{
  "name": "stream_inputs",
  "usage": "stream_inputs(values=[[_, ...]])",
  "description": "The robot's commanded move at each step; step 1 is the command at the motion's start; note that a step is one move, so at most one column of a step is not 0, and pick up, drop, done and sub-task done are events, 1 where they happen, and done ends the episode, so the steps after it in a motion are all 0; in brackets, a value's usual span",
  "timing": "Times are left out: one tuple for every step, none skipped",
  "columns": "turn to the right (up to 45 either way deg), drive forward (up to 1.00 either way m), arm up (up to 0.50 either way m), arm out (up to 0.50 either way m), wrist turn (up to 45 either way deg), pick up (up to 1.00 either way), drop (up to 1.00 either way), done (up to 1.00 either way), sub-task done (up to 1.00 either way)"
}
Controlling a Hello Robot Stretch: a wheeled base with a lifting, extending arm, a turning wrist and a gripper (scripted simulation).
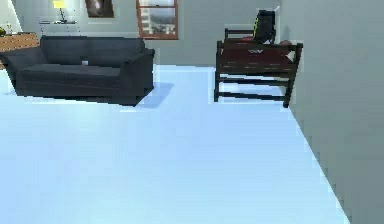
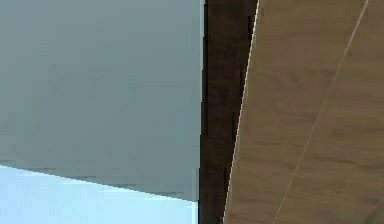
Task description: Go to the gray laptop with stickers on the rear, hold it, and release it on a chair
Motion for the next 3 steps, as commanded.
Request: stream_inputs(values=[[0.0,1.00,0.00,0.00,0.0,0.00,0.00,0.00,0.00],[0.0,1.00,0.00,0.00,0.0,0.00,0.00,0.00,0.00],[-3.0,0.00,0.00,0.00,0.0,0.00,0.00,0.00,0.00]])
